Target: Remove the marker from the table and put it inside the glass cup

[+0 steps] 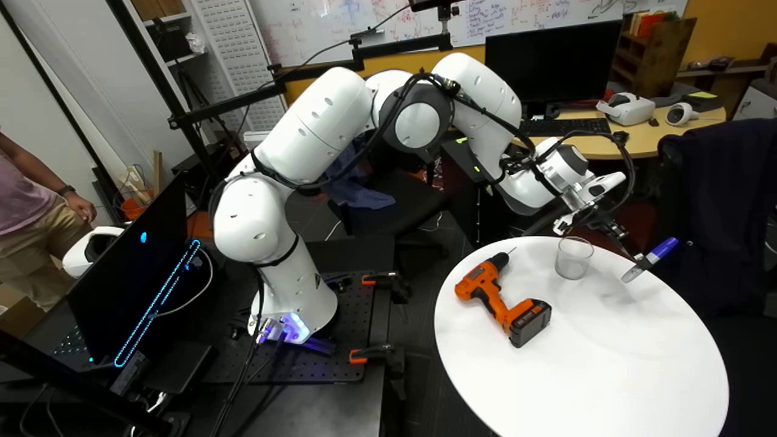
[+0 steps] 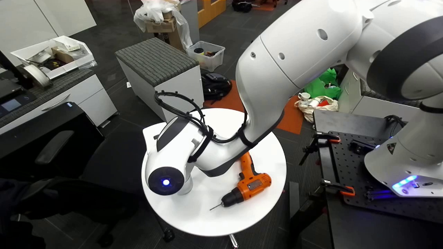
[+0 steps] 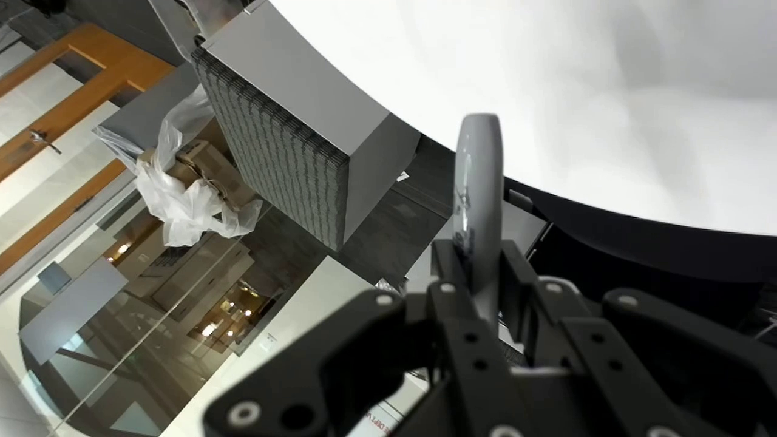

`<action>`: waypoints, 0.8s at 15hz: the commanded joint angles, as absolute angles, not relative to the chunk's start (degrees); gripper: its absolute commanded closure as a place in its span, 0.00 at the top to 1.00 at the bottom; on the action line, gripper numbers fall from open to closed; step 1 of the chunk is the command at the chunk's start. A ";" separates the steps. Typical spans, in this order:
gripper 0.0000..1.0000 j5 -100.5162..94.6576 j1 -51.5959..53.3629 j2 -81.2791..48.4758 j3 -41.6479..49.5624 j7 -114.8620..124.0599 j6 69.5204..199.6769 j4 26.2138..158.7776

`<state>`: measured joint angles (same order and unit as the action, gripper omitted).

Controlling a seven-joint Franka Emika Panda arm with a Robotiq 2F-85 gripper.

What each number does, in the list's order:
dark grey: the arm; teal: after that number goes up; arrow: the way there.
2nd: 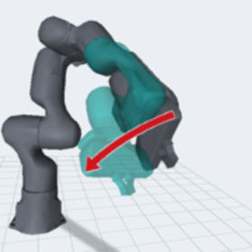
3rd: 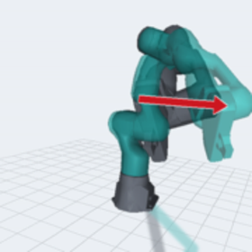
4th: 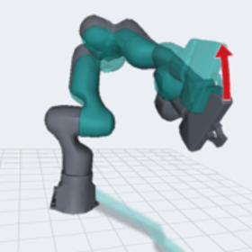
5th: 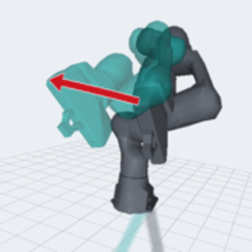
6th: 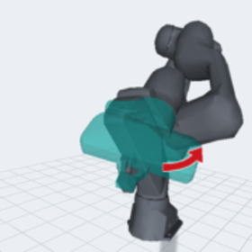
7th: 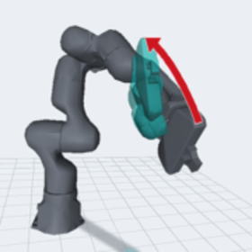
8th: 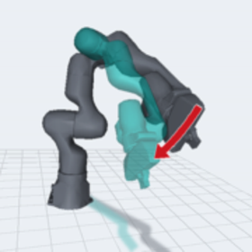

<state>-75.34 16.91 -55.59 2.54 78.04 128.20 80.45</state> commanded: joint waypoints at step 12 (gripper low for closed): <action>0.05 -85.66 21.86 -52.66 0.05 86.48 125.81 83.16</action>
